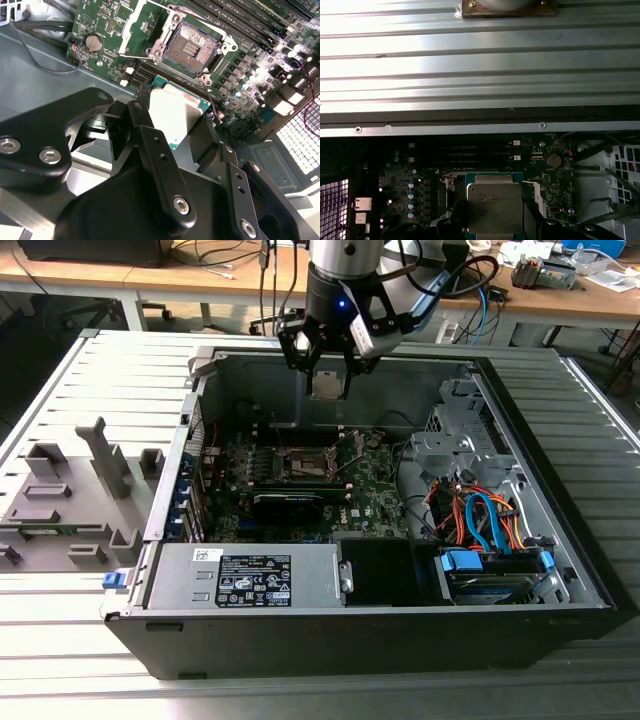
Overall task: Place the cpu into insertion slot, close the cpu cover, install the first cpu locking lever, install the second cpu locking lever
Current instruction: 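Place the cpu into insertion slot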
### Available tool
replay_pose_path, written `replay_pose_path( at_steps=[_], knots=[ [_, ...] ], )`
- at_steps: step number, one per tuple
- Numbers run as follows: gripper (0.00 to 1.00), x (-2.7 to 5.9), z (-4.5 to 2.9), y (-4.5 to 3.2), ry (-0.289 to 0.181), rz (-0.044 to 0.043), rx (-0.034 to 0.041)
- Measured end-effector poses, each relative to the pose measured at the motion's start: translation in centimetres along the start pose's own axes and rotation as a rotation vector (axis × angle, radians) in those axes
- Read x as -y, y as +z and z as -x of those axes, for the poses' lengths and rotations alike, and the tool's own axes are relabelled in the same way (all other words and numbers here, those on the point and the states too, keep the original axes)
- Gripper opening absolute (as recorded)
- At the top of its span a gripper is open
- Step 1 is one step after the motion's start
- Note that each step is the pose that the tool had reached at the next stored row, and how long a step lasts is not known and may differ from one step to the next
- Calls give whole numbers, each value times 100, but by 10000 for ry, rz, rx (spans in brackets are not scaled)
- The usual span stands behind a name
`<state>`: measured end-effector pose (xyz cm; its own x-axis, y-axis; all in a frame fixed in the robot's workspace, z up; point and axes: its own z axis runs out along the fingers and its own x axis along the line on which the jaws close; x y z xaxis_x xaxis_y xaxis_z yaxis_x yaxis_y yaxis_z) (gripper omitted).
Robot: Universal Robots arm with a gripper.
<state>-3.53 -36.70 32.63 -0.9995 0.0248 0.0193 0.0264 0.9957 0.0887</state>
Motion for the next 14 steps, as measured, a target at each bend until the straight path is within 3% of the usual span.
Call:
replay_pose_path(
  at_steps=[14],
  knots=[
    [54,17,1,38,-1,1,0]
  ],
)
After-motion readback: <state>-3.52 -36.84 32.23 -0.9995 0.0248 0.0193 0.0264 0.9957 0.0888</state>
